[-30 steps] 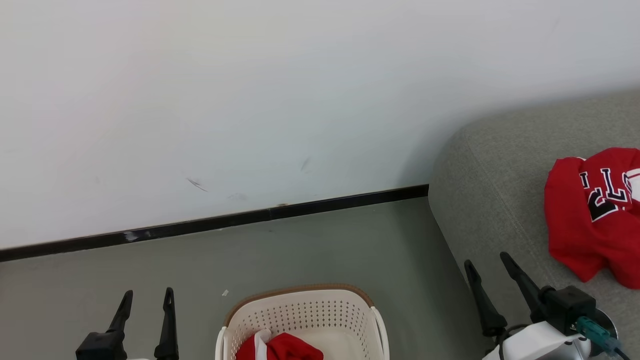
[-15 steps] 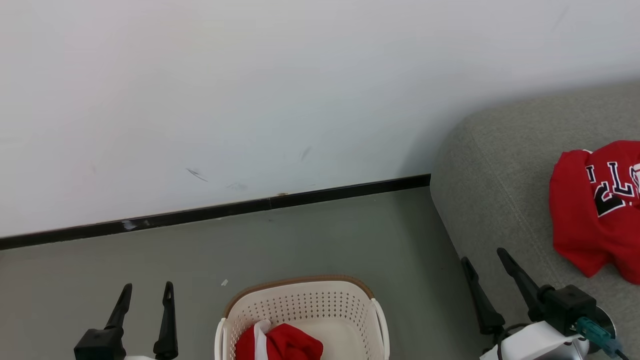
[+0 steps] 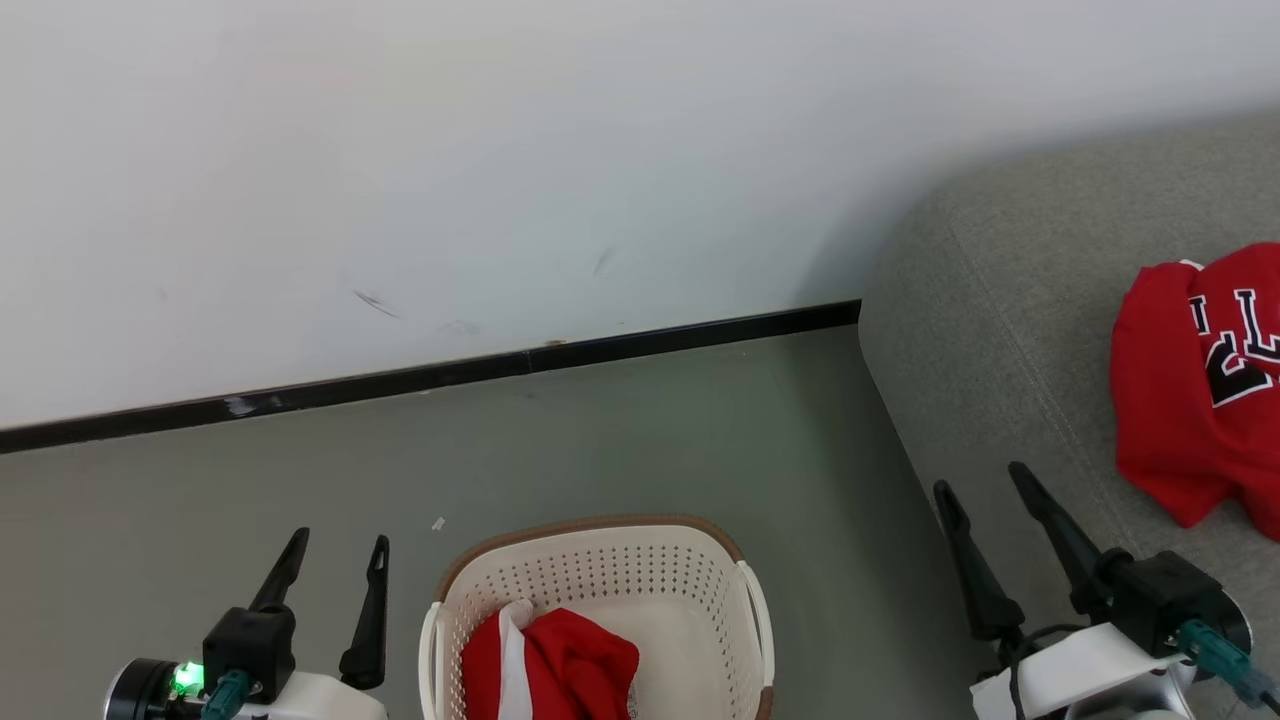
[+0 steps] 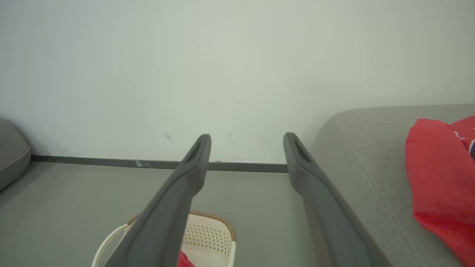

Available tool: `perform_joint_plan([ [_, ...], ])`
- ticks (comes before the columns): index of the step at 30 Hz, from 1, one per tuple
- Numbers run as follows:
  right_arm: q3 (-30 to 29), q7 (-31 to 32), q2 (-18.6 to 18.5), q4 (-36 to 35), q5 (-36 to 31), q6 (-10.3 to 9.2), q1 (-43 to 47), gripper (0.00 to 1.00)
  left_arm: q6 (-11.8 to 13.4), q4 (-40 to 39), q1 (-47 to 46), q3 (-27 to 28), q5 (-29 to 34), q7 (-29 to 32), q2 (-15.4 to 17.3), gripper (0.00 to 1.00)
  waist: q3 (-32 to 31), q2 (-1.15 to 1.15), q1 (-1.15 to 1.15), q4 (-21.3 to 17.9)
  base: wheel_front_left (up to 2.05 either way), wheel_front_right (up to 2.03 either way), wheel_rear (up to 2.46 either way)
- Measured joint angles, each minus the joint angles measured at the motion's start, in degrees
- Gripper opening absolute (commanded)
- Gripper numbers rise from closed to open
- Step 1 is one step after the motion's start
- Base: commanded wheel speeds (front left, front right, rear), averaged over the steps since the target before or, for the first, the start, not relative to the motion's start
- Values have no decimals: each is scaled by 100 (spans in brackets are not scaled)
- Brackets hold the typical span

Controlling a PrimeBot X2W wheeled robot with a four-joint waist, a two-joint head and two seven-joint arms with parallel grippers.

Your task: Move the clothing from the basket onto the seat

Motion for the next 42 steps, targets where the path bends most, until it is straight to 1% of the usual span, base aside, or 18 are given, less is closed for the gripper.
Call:
perform_joint_plan([
  [4, -212, 0, -18, -153, -4, 0, -1, 100, -153, 264, -225, -185, 51, 130, 9, 100, 156, 0, 0, -51, 0, 0, 0],
  [11, -545, 0, -23, -448, -4, 0, 3, 100, -318, 788, -496, -572, 269, 339, -41, 100, 477, 0, 0, -161, 0, 0, 0],
  [20, -756, -5, -21, -781, -4, 0, -2, 100, -549, 1349, -812, -1007, 560, 577, -143, 100, 923, 0, 0, -297, 0, 0, 0],
  [24, -803, -7, -18, -927, -4, 0, -62, 100, -602, 1610, -961, -1180, 678, 677, -205, 100, 1174, 0, 0, -368, 0, 0, 0],
  [28, -812, -7, -14, -1080, -3, 0, -255, 100, -648, 1826, -1170, -1230, 725, 723, -243, 100, 1444, 0, 0, -444, 0, 0, 0],
  [34, -827, -7, -7, -1249, 13, 0, -540, 100, -649, 2130, -1613, -1313, 953, 724, -249, 100, 1943, 0, 0, -583, 0, 0, 0],
  [42, -853, -7, 21, -1354, 115, 0, -923, 100, -646, 2352, -1997, -1400, 1074, 712, -350, 100, 2494, 0, 0, -742, 0, 0, 0],
])
